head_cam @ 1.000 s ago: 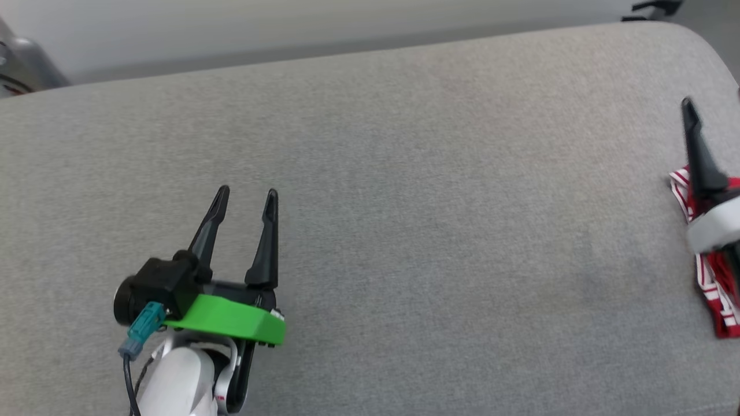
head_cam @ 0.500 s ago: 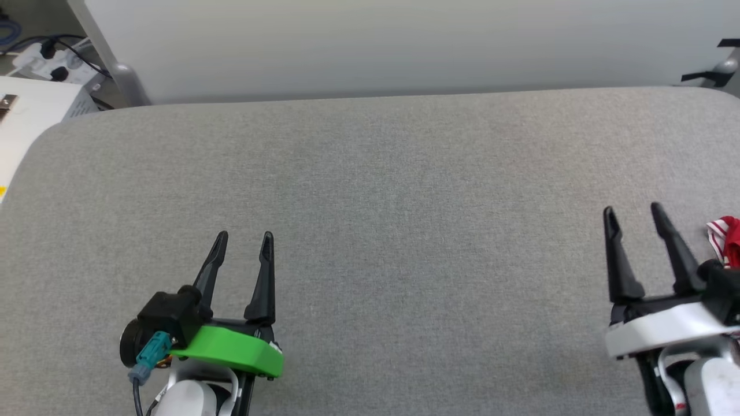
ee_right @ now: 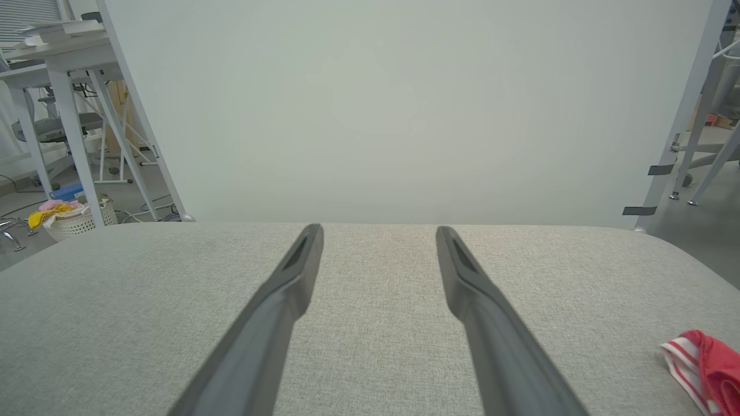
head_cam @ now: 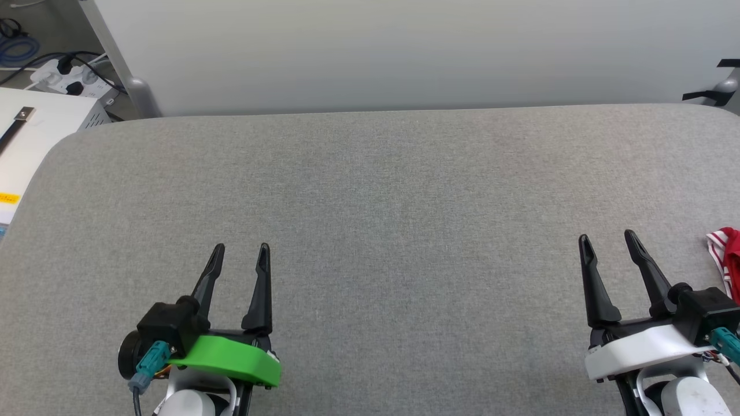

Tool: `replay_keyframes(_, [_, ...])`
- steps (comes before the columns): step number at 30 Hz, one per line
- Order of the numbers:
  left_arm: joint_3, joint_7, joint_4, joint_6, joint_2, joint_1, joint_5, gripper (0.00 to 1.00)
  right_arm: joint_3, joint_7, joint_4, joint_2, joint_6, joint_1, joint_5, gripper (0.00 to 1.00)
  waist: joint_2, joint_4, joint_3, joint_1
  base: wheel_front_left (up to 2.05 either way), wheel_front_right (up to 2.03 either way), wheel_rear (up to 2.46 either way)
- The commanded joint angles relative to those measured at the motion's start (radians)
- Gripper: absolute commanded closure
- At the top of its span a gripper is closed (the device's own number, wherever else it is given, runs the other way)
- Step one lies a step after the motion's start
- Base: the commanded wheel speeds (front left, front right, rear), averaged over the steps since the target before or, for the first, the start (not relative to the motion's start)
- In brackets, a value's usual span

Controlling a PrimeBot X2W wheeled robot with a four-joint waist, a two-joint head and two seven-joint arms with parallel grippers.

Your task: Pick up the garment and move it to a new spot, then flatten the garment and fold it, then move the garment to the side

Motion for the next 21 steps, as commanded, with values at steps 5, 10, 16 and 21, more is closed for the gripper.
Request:
replay_keyframes(5, [0.007, -0.006, 0.006, -0.007, -0.010, 0.016, 0.007, 0.00, 0.002, -0.009, 0.007, 0.000, -0.001, -0.003, -0.003, 0.00, 0.0000, 0.004, -0.001, 0.0001, 0.00, 0.00, 0.00])
replay_keyframes(10, [0.012, -0.006, 0.009, -0.009, -0.013, 0.014, 0.012, 0.00, 0.005, -0.010, 0.014, -0.001, -0.001, -0.006, 0.000, 0.00, 0.0000, 0.006, -0.002, 0.0001, 0.00, 0.00, 0.00])
replay_keyframes(16, [0.015, -0.006, 0.008, -0.011, -0.014, 0.014, 0.014, 0.00, 0.012, -0.010, 0.017, 0.003, -0.001, -0.005, 0.001, 0.00, 0.0000, 0.008, 0.000, 0.0001, 0.00, 0.00, 0.00])
replay_keyframes(21, [0.015, 0.002, 0.007, -0.006, -0.011, 0.000, 0.007, 1.00, 0.010, 0.000, 0.014, 0.004, 0.000, -0.001, 0.000, 1.00, 0.0000, 0.008, 0.002, 0.0001, 0.00, 0.00, 0.00])
